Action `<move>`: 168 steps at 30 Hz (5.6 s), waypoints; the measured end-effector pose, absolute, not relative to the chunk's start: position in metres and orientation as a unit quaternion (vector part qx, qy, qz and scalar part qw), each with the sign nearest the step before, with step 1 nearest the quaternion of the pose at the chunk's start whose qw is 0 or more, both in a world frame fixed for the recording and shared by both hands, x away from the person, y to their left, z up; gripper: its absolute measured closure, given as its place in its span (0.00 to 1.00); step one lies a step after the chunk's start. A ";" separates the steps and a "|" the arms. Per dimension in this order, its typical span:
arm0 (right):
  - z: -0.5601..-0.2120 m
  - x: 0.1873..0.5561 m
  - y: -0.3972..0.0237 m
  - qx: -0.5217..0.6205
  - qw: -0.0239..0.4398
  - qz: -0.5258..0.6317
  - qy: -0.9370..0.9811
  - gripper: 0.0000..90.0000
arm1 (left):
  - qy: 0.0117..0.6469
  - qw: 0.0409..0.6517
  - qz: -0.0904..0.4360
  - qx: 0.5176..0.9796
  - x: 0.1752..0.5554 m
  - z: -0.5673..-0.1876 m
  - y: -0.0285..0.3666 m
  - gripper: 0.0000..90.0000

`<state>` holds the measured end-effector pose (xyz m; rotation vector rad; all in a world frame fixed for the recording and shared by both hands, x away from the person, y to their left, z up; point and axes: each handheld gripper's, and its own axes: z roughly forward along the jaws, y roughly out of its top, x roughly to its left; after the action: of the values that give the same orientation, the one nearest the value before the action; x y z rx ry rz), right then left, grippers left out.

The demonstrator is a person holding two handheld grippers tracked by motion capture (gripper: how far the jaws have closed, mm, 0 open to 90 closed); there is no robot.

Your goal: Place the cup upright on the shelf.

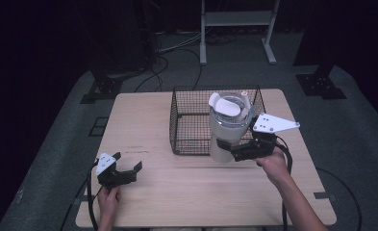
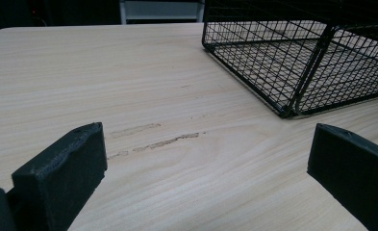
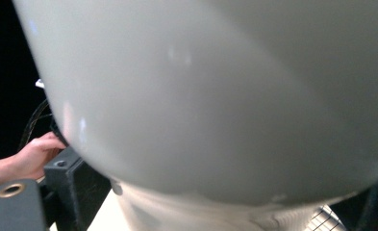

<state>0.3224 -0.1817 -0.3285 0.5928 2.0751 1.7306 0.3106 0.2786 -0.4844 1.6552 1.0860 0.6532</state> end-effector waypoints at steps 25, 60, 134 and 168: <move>-0.309 0.395 -0.155 0.216 0.179 0.619 0.733 0.09 | 0.449 0.508 0.270 0.684 0.311 -0.485 0.279 0.00; -0.341 0.485 -0.118 0.225 0.169 0.606 0.744 0.09 | 0.447 0.507 0.270 0.686 0.310 -0.484 0.279 0.00; -0.422 0.517 -0.118 0.224 0.128 0.512 0.819 0.08 | 0.445 0.518 0.270 0.679 0.308 -0.485 0.281 0.00; -0.401 0.502 -0.142 0.222 0.134 0.483 0.836 0.09 | 0.445 0.517 0.273 0.678 0.309 -0.485 0.280 0.00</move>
<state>0.5015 -0.1417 -0.4015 0.6450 2.4250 1.4006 0.3088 0.2798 -0.4851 1.6288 1.0692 0.6561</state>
